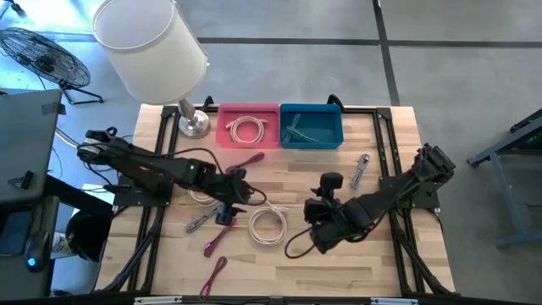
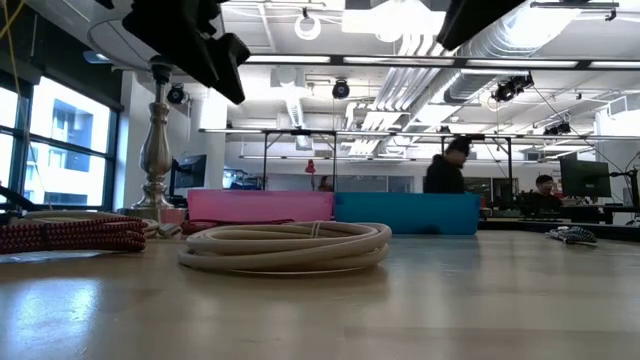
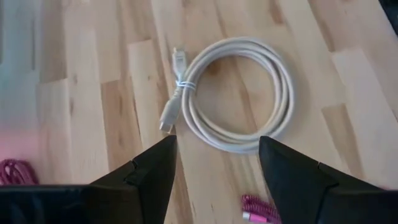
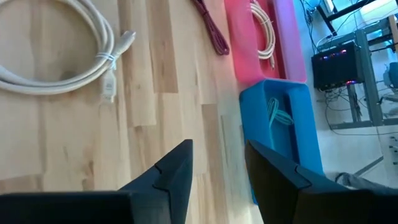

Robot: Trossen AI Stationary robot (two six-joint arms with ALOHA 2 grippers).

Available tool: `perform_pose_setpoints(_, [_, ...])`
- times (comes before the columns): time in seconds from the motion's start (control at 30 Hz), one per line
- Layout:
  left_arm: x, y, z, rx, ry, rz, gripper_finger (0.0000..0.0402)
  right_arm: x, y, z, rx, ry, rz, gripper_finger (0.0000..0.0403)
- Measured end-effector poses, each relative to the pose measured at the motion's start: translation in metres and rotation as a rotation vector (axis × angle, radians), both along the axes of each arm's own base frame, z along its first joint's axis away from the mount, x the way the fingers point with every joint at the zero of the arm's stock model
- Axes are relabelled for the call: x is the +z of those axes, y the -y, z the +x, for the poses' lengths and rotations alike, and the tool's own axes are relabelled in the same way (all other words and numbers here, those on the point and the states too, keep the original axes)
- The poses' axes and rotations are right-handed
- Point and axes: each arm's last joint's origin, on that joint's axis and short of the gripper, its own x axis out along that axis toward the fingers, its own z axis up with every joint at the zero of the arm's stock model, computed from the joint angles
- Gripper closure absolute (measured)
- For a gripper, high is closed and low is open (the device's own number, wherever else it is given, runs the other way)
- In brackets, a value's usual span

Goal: Pick & Place USB Port
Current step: Put the bottom large white charger cable into the red bin

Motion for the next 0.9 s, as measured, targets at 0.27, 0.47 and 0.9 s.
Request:
perform_pose_setpoints(0.27, [-0.022, 0.004, -0.001, 0.239, 0.019, -0.207, 0.0179, 0.0, -0.013, -0.008, 0.042, 0.006, -0.006, 0.0263])
perform_pose_setpoints(0.47, [-0.033, 0.004, 0.002, 0.4, 0.003, -0.315, 0.0179, 0.0, -0.019, -0.012, 0.067, 0.006, -0.008, 0.0263])
perform_pose_setpoints(0.9, [-0.079, 0.027, 0.033, 0.478, -0.117, -0.359, 0.0179, 0.0, -0.036, -0.026, 0.141, -0.021, -0.025, 0.0263])
